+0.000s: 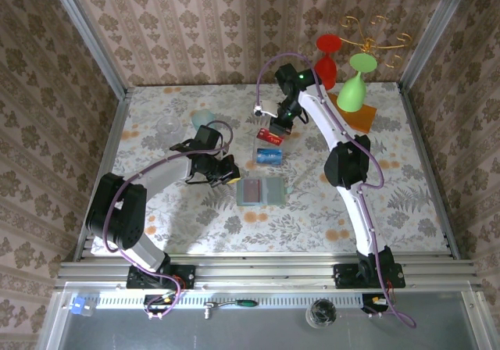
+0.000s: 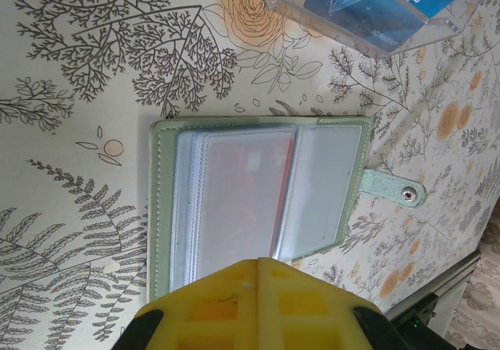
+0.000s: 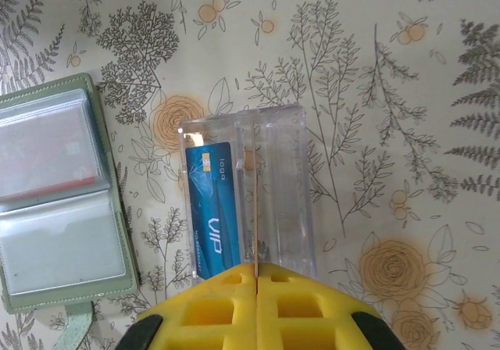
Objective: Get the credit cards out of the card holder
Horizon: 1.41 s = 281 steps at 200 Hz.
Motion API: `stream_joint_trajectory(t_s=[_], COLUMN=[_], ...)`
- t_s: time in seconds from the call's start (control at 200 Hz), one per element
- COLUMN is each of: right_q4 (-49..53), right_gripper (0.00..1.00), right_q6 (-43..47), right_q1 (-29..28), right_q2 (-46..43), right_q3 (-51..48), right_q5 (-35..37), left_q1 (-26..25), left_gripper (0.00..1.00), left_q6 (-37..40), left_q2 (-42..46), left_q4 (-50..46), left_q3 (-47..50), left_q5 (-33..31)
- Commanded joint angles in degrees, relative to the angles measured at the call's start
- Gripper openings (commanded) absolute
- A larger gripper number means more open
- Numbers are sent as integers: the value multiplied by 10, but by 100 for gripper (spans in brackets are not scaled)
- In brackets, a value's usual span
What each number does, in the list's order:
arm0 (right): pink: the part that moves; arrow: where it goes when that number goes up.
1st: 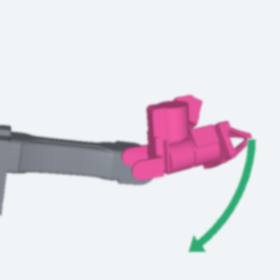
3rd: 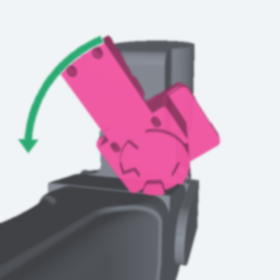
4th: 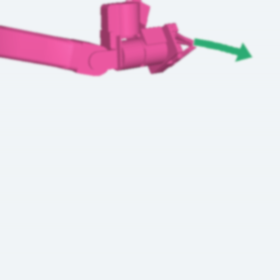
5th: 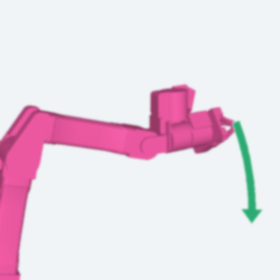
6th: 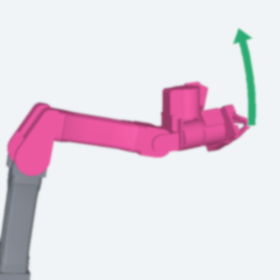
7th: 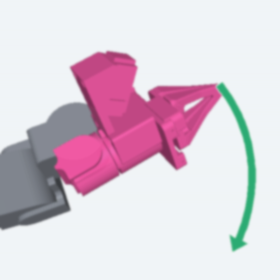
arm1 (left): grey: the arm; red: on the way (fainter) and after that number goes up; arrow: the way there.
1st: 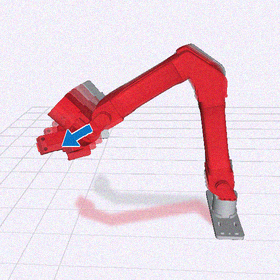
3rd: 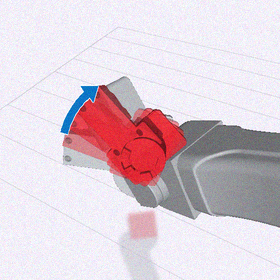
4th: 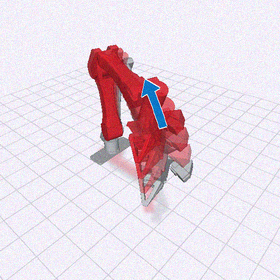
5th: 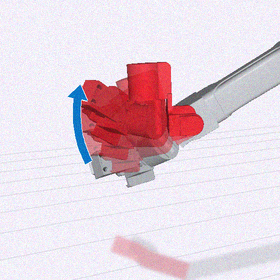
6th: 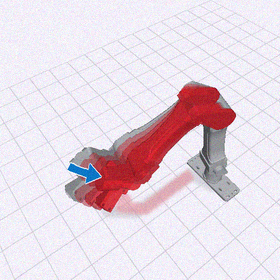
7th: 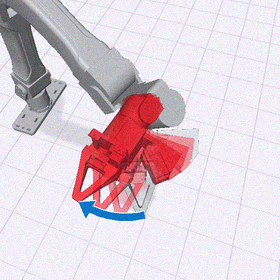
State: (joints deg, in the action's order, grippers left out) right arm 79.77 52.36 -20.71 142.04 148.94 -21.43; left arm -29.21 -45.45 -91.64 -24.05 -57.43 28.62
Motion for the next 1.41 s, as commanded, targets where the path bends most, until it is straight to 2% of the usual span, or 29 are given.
stream_joint_trajectory(t_s=[0.0,0.215,0.935,1.21,1.4], right_q4=[-4,-3,40,21,-44], right_gripper=[0,0,0,11,17], right_q6=[5,14,33,19,-8], right_q1=[3,4,2,2,2], right_q2=[-37,-19,43,41,6], right_q3=[21,21,15,-7,-50], right_q5=[0,20,0,24,57], left_q1=[-4,-5,-7,-8,-8], left_gripper=[5,5,5,5,5], left_q6=[-9,-12,-17,-22,-22], left_q2=[11,11,4,4,-1], left_q4=[-4,1,8,22,30], left_q3=[-6,-3,4,14,15], left_q5=[-6,-6,-4,-1,4])
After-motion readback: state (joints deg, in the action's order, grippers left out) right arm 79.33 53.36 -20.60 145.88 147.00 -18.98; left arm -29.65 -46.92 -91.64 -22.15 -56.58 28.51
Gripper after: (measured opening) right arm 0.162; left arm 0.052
